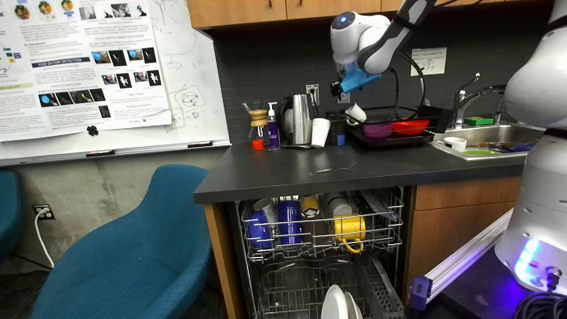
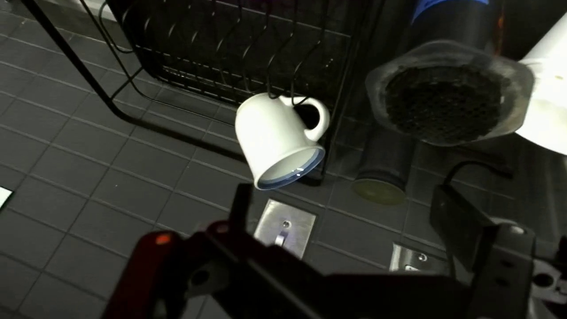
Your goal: Flip the switch
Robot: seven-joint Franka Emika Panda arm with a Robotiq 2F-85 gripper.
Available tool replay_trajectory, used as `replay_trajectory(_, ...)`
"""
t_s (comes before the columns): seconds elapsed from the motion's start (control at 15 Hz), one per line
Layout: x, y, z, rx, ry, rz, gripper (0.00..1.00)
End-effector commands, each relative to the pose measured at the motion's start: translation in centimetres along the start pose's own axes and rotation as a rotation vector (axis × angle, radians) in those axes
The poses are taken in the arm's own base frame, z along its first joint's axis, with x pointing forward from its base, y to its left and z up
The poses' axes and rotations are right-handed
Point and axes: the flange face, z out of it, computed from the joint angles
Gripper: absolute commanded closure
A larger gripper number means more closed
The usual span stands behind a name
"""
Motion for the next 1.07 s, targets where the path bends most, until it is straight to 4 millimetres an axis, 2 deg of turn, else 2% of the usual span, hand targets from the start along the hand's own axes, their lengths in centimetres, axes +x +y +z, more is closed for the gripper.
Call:
replay_trajectory(0.0,0.9,0.6,2.4,-0.007,-0.035,0.049,0.0)
replay_trajectory(0.33,-0.3,-0.8,5.1,0.056,-0.164,0.169,0.0)
replay_trajectory(0.53,0.9,-1.3,5.6,0.064,-0.167,0.209,0.0)
replay_trajectory(0.8,3.4,-0.8,5.8,0.049,-0.113,0.239,0.0)
replay_trajectory(1.0,4.1,-1.1,6.6,0.047,-0.098,0.237,0.0)
